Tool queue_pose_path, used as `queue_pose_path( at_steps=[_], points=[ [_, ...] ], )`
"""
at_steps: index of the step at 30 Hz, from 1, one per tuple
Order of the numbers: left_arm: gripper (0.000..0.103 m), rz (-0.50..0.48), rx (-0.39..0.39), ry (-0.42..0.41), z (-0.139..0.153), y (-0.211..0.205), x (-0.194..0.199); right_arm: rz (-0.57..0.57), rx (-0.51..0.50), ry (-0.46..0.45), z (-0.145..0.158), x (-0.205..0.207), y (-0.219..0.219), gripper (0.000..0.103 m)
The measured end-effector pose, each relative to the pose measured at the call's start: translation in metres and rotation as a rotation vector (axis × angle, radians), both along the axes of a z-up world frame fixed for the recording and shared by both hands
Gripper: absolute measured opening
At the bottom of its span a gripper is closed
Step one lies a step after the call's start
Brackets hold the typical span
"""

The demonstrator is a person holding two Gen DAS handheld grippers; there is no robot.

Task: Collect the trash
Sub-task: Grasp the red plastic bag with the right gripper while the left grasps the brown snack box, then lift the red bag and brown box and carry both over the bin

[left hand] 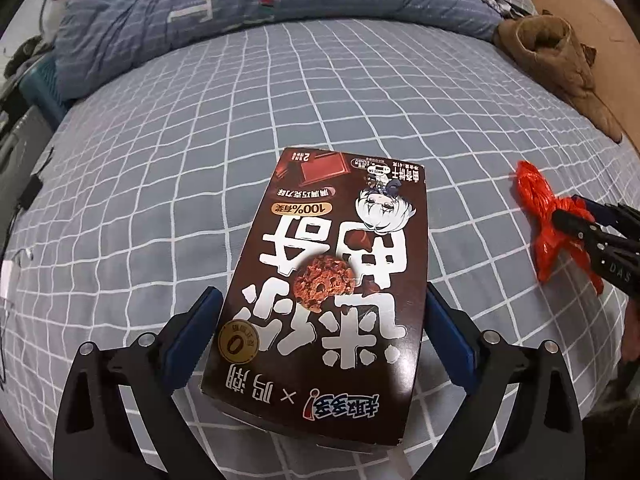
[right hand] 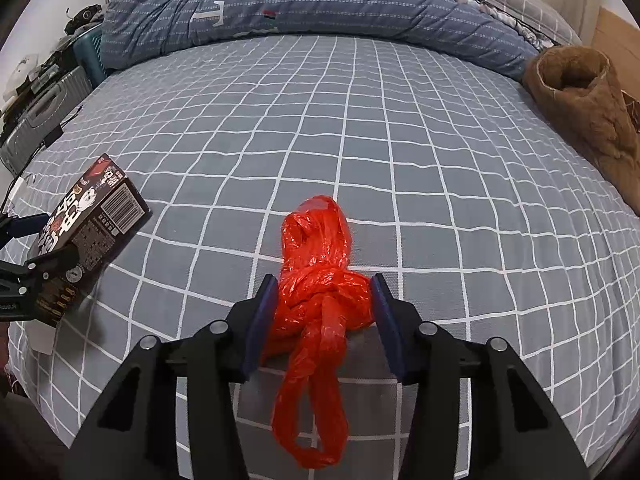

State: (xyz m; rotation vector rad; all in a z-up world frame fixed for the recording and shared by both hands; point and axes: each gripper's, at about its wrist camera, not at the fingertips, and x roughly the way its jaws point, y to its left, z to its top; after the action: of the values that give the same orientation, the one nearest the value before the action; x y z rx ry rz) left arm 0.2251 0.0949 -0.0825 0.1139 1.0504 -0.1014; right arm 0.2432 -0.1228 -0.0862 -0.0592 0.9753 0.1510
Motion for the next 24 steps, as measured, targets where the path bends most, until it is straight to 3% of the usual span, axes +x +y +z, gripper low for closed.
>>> queue_pose_path(
  at_steps=[11,24],
  points=[
    [0.094,0.177,-0.052,-0.116,0.033,0.005,-0.039,-0.006,-0.002,-0.072,0.025,-0.025,-0.001,0.045],
    [0.094,0.264,-0.11,-0.18,0.064,-0.004,-0.085,-0.018,-0.004,-0.194,0.068,-0.081,0.0,0.045]
  ],
)
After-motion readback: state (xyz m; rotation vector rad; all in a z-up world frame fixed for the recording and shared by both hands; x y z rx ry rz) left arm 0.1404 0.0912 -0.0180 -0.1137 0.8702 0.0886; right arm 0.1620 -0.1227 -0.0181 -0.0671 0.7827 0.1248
